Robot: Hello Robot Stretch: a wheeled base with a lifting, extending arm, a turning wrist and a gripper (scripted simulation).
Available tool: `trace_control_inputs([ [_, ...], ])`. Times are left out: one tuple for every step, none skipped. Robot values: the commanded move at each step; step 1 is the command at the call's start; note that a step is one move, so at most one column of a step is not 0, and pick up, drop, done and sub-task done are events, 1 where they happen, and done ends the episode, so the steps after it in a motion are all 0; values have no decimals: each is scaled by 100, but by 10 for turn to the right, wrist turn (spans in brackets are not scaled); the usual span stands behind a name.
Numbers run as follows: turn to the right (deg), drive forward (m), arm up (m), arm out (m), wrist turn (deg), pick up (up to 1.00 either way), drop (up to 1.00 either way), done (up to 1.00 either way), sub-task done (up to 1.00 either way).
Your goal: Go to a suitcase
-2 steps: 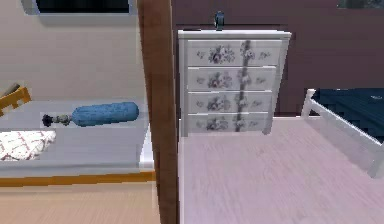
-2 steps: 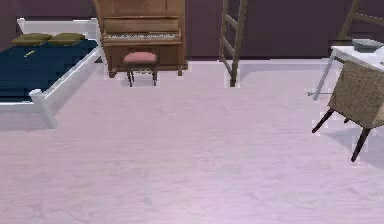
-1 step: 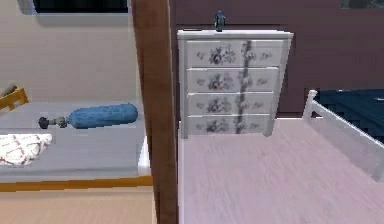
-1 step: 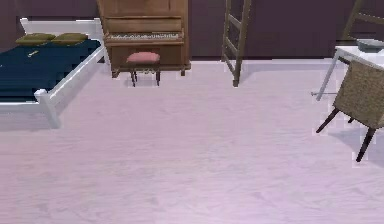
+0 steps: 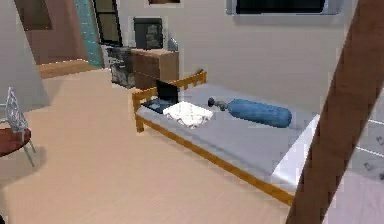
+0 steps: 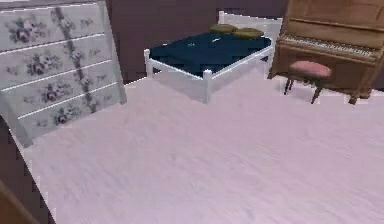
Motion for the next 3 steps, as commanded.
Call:
trace_control_inputs([
  [-390, 0, 0, 0, 0, 0, 0, 0, 0],
  [-30, 0, 0, 0, 0, 0, 0, 0, 0],
  [0, 100, 0, 0, 0, 0, 0, 0, 0],
])
